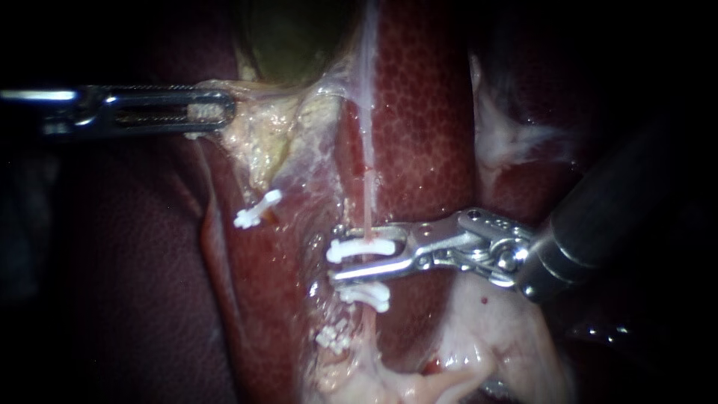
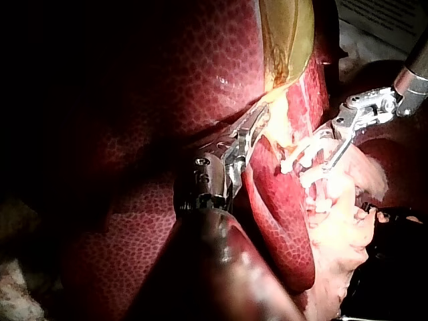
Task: Going back third clip right tube
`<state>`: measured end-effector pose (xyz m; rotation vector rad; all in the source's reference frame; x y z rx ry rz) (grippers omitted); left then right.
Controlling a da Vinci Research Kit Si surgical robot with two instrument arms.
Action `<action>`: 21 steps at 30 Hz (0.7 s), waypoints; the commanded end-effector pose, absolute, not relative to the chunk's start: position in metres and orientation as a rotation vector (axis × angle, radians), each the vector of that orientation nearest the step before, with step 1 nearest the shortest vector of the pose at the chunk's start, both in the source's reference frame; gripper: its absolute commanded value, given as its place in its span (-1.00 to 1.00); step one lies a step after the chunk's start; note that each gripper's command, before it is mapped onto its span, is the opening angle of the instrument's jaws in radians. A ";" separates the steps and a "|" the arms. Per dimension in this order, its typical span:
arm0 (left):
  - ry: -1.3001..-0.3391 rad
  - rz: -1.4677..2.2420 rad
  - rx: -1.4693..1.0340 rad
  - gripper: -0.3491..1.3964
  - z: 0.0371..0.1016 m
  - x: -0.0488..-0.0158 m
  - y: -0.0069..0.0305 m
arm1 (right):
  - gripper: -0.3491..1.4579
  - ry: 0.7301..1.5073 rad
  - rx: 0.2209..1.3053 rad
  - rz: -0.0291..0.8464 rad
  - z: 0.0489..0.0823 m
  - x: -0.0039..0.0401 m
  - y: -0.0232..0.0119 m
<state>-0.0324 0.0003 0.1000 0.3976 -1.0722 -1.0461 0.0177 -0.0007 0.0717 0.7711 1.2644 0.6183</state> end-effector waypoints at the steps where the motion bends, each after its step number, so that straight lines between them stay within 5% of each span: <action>1: -1.072 -1.046 0.398 -0.85 0.1000 -0.0324 0.0003 | 0.05 1.266 0.752 0.616 0.0718 0.0175 -0.0006; 12: -1.072 -1.046 0.397 -0.85 0.1001 -0.0324 0.0003 | 0.05 1.275 0.695 0.582 0.0730 0.0147 0.0003; 21: -1.072 -1.046 0.396 -0.85 0.1002 -0.0324 0.0002 | 0.05 1.302 0.662 0.487 0.0668 0.0100 0.0024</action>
